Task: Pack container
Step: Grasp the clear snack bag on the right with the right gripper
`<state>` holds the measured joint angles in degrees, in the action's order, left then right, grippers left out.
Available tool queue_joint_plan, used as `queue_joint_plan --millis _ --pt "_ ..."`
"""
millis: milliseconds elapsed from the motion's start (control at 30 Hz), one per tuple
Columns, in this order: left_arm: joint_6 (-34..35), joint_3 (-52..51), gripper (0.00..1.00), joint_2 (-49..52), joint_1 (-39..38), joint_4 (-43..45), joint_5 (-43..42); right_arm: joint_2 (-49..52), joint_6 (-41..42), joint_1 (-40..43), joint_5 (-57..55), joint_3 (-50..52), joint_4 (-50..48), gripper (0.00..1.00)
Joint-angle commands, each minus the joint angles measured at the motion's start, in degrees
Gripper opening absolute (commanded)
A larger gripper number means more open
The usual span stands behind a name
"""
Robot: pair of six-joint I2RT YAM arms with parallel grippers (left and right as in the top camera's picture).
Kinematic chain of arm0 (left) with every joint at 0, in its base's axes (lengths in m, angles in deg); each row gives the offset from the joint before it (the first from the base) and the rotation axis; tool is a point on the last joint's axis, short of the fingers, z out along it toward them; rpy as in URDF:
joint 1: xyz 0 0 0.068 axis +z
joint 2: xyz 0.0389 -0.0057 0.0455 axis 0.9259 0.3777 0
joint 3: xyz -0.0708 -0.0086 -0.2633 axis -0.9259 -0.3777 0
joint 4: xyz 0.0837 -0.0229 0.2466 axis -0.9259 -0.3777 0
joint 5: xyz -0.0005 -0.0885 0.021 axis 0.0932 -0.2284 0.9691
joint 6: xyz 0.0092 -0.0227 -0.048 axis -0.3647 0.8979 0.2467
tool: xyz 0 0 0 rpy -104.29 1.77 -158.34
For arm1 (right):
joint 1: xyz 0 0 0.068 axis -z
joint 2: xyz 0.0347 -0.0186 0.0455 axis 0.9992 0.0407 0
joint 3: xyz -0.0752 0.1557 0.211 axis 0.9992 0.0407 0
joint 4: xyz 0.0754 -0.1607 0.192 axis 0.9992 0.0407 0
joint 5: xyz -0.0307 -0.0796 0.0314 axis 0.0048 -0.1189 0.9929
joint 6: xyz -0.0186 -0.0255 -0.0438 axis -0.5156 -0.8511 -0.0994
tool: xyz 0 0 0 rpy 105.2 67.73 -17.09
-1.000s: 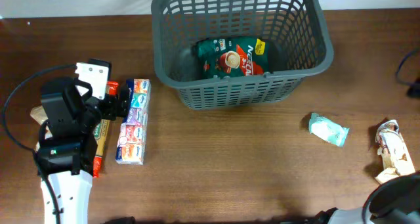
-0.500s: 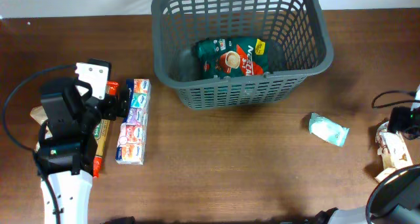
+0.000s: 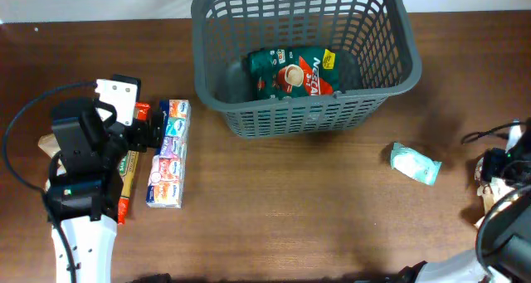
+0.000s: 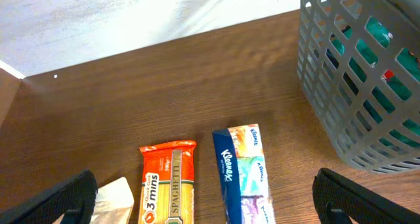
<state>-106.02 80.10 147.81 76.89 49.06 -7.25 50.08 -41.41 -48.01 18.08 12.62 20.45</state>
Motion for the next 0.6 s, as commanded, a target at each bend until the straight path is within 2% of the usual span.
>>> queue_joint_plan --millis 0,267,333,500,533,567 --pt "-0.66 1.18 0.99 0.24 0.20 0.15 -1.01 3.80 3.10 -0.15 -3.32 0.35 -0.79 0.70" --pt "-0.66 1.18 0.99 0.24 0.20 0.15 -1.01 10.40 4.20 -0.13 -3.48 0.35 -2.21 0.68" --pt "-0.66 1.18 0.99 0.24 0.20 0.15 -1.01 11.74 4.17 -0.15 -3.52 0.35 -2.71 0.57" --pt "-0.66 1.18 0.99 0.24 0.20 0.15 -1.01 13.92 5.55 -0.13 -4.15 0.35 -4.63 0.43" --pt "-0.66 1.18 0.99 0.24 0.20 0.15 -1.01 14.19 6.27 -0.13 -4.11 0.35 -4.94 0.34" --pt "-0.66 1.18 0.99 0.24 0.20 0.15 -1.01 14.45 6.75 -0.15 -4.09 0.35 -5.14 0.20"
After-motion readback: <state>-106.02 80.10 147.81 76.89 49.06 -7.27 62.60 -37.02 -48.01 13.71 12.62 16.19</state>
